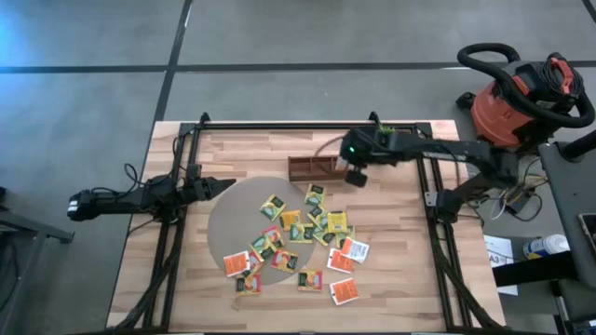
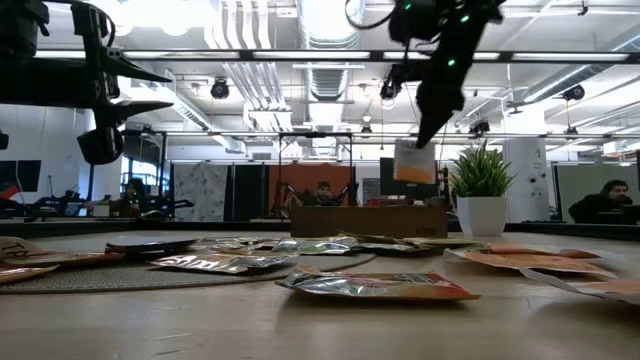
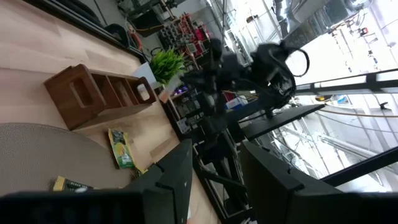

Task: Pick & Place Tea
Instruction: Put the orange tea sachet into the right compartment of the wooden organizer

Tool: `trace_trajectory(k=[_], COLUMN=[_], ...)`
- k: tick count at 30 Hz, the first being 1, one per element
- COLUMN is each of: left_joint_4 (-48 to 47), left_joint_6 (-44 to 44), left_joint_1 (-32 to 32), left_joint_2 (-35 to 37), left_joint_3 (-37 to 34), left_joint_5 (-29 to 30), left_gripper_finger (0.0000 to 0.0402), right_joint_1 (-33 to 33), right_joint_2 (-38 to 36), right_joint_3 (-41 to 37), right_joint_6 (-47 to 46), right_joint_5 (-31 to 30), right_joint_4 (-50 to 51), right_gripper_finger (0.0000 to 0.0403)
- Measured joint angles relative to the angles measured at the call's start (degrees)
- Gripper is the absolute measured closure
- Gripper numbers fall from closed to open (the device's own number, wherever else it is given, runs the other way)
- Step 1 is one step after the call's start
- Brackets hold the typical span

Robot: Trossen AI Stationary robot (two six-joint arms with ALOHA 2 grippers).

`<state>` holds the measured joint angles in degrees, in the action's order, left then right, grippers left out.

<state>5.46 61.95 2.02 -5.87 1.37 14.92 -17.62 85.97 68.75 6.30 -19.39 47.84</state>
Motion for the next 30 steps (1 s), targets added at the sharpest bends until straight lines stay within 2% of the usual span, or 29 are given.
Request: trace_trajectory(k=[4, 9, 13, 30], left_joint_4=[0.0, 0.0, -0.1, 0.0], left_joint_6=[0.0, 0.1, 0.9, 1.1], left_joint_1=[0.0, 0.0, 0.0, 0.0], left_joint_2=[0.0, 0.0, 0.0, 0.0], left_joint_3=[-0.1, -0.3, -0.7, -0.7], left_joint_5=[0.0, 0.0, 0.0, 0.0], left_gripper_finger=[0.0271, 0.0271, 0.0271, 0.0271], right_joint_1=[-1.7, -2.0, -2.4, -3.4], right_joint_2=[5.2, 9.3, 9.9, 10.4], right_joint_3=[3.3, 3.7, 2.2, -0.6], right_joint_6=[5.2, 9.0, 9.4, 13.7], right_joint_5=[0.1, -1.4, -5.0, -5.4], right_joint_4=[-0.2, -1.3, -4.4, -7.0], right_gripper_finger=[0.0394, 0.0394, 0.0394, 0.0394])
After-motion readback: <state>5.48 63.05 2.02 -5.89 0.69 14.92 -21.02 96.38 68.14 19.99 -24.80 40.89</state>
